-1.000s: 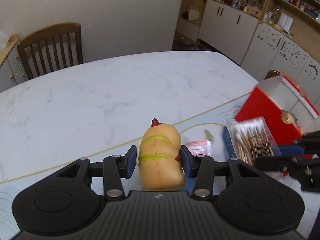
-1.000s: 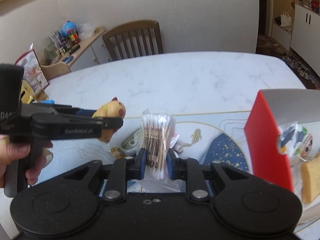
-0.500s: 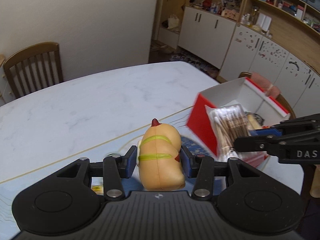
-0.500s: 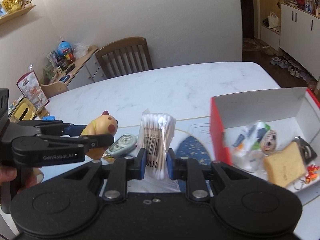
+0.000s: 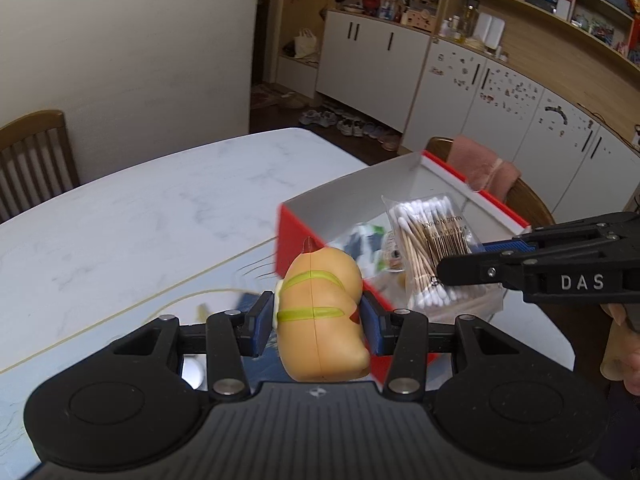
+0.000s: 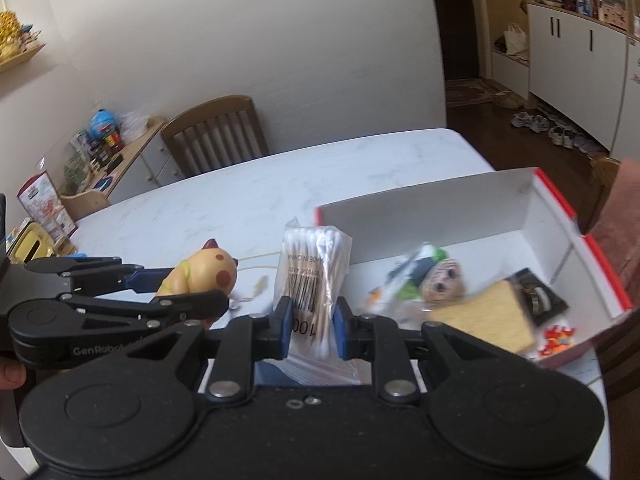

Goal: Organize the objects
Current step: 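Carry chick toy and cotton-swab bag into the red box and release both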

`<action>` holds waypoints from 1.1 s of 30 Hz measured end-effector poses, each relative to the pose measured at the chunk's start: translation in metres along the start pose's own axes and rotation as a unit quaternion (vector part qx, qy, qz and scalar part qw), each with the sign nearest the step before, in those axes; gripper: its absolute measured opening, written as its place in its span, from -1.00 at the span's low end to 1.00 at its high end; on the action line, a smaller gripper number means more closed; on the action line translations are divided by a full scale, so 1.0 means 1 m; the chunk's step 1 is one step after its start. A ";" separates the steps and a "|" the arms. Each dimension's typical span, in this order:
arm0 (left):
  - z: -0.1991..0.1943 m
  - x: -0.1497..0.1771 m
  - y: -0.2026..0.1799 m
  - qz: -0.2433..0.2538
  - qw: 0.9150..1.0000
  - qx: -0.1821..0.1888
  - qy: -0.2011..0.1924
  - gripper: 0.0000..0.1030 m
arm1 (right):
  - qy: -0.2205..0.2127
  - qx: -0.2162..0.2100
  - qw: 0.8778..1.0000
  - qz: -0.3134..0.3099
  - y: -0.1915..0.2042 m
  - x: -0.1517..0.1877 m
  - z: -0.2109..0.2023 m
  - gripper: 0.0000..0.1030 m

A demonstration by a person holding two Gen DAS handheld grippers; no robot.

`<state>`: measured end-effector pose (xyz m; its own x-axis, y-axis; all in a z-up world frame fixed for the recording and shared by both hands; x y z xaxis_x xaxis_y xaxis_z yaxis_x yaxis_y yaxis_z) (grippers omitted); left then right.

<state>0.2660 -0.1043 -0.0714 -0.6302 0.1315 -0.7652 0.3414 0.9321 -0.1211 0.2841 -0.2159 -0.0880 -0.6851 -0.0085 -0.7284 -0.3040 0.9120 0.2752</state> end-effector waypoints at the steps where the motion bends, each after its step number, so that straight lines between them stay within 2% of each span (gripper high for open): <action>1: 0.003 -0.002 -0.006 0.003 1.000 0.002 0.000 -0.14 | -0.002 0.002 1.000 0.004 -0.008 -0.001 -0.002 -0.61; 18: 0.067 -0.018 -0.087 0.037 0.999 0.011 0.027 -0.14 | -0.012 0.052 0.998 0.041 -0.123 -0.012 -0.006 -0.60; 27: 0.111 -0.009 -0.107 0.055 0.996 -0.004 0.064 -0.14 | 0.007 0.058 0.997 0.051 -0.151 -0.014 0.025 -0.60; 33: 0.134 -0.016 -0.111 0.074 0.994 -0.023 0.072 -0.14 | 0.029 0.072 0.996 0.045 -0.164 -0.014 0.053 -0.60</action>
<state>0.3317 -0.2554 -0.1307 -0.6693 0.3122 -0.6742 0.4079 0.9128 0.0177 0.3785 -0.3439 -0.1558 -0.7444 0.0566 -0.6653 -0.1439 0.9594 0.2426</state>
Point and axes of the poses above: each gripper's, at about its wrist camera, not at the fingertips, and z roughly the way its jaws point, y to its left, x to its underside, the point moved 9 cm from there along z, roughly the way its jaws point, and after that the axes turned 5 degrees about -y, right-handed, at the moved point
